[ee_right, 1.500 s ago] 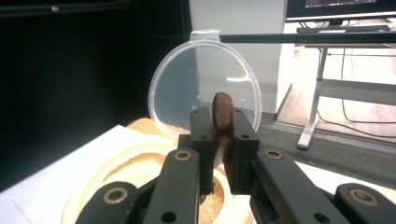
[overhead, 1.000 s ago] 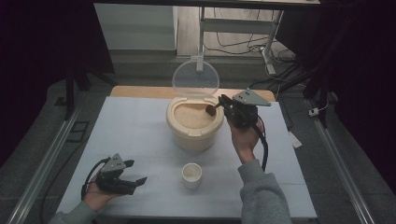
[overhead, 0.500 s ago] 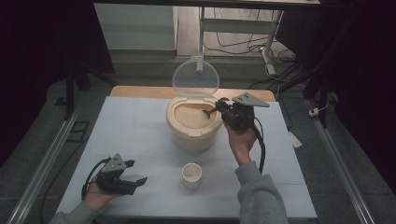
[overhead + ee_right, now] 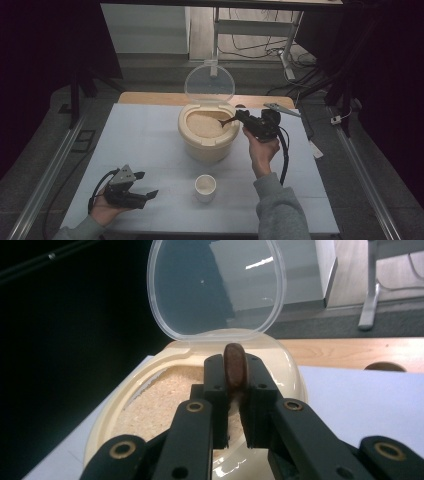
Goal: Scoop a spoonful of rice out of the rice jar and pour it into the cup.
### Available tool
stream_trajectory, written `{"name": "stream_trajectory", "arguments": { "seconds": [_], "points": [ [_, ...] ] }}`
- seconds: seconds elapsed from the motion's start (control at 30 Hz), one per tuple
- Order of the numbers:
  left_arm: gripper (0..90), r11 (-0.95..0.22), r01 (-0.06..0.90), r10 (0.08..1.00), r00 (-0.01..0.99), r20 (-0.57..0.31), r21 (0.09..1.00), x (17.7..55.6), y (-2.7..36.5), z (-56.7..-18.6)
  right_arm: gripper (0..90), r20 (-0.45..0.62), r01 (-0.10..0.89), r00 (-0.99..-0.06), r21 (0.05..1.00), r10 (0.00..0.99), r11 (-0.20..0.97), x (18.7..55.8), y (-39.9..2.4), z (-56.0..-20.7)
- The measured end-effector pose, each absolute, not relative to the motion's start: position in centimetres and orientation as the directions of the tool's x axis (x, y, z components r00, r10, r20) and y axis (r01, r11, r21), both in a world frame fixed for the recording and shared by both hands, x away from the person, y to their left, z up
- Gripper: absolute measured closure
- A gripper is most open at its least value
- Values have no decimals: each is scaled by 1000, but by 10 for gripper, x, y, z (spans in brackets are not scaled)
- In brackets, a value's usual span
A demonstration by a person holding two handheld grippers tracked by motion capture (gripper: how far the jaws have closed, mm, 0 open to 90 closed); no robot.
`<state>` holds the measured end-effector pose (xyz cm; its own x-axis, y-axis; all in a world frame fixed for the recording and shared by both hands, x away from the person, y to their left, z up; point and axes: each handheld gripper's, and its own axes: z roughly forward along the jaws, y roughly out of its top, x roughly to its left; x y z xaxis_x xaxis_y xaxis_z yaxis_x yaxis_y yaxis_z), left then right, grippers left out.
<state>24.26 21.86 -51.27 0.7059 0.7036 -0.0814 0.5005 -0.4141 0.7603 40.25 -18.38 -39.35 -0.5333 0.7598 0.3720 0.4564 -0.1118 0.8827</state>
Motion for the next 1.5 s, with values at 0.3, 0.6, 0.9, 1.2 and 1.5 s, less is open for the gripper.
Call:
{"name": "stream_trajectory", "arguments": {
  "seconds": [0.3,0.6,0.9,1.2,1.5],
  "points": [
    [175,-413,500,704,705,-81,761,243,219,-513,829,497,512,-491,829,716,-224,405,-192,-398],
    [176,-417,498,703,707,-78,761,243,218,-513,830,604,562,-446,763,660,-319,406,-201,-402],
    [178,-417,497,702,708,-77,761,242,218,-513,830,630,574,-440,745,640,-339,406,-203,-402],
    [181,-420,495,701,709,-75,761,242,218,-513,830,716,628,-391,667,578,-402,408,-206,-407],
    [181,-420,494,701,709,-74,761,242,218,-512,830,797,680,-339,575,499,-455,412,-213,-409]
  ]
}}
